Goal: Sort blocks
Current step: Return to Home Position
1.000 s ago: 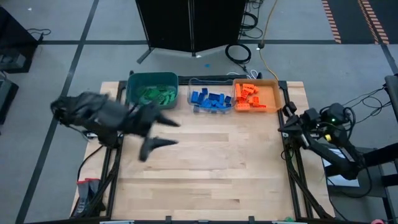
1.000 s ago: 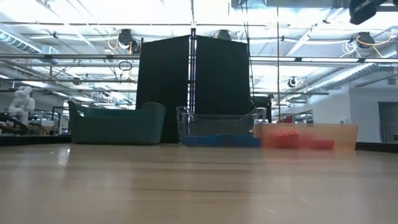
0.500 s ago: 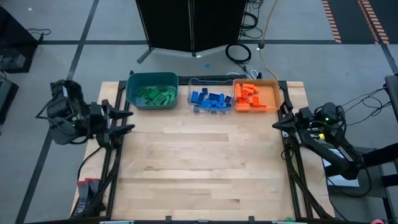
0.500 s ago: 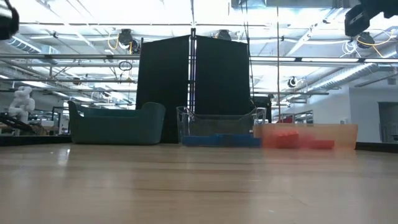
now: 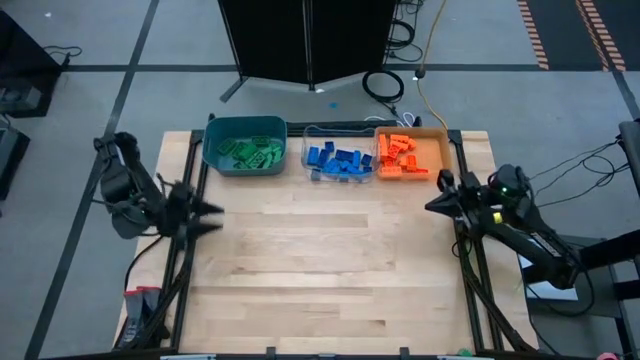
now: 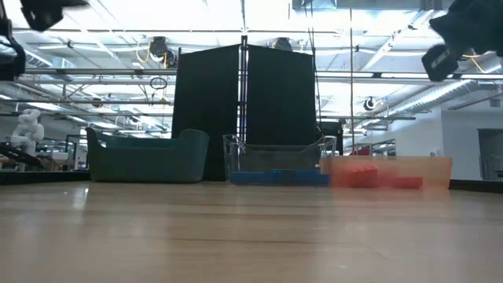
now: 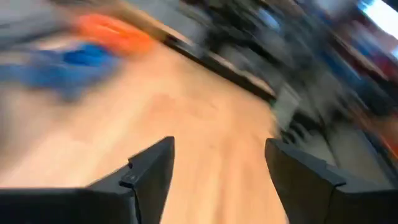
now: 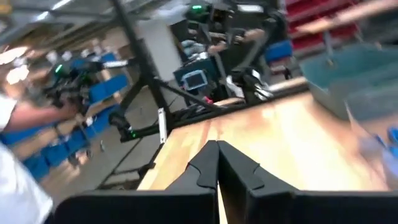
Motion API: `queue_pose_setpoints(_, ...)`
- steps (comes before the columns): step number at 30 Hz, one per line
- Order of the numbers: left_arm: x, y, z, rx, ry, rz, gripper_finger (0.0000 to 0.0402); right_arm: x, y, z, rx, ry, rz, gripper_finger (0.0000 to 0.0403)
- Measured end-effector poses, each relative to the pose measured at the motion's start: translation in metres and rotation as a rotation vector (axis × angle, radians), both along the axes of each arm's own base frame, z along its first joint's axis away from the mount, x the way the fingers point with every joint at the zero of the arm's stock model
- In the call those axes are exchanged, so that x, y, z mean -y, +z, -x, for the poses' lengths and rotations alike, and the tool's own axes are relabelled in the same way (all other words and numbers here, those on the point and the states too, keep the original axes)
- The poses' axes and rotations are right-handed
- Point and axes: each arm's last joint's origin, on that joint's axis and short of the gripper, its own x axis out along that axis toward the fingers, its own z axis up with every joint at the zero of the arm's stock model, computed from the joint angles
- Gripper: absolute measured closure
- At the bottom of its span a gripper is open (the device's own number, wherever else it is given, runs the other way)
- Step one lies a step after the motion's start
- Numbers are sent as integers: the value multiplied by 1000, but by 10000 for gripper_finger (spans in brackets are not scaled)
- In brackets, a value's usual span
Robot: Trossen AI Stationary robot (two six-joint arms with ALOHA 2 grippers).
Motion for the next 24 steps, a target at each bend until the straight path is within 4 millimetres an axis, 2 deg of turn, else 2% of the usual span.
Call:
queue_pose_setpoints(3, 15, 2, -6, 54, -275, -137, 149, -2, 6, 1, 65, 40, 123, 403)
queue_pose_setpoints(8, 35, 10, -11, 449, -680, -375, 149, 0, 2, -2, 87, 35, 190, 403)
queue_pose_setpoints(11, 37, -2, -10, 563, -813, -427, 149, 4, -5, -6, 117, 38, 198, 403)
queue_pose_setpoints(17, 30, -32, -10, 631, -875, -454, 149, 9, -21, -13, 299, 55, 226, 403)
queue_pose_setpoints(20, 27, -48, -9, 612, -877, -432, 149, 11, -33, -15, 315, 68, 187, 403)
queue_pose_setpoints(24, 20, -74, -10, 585, -812, -356, 149, 10, -33, -16, 308, 75, 170, 403)
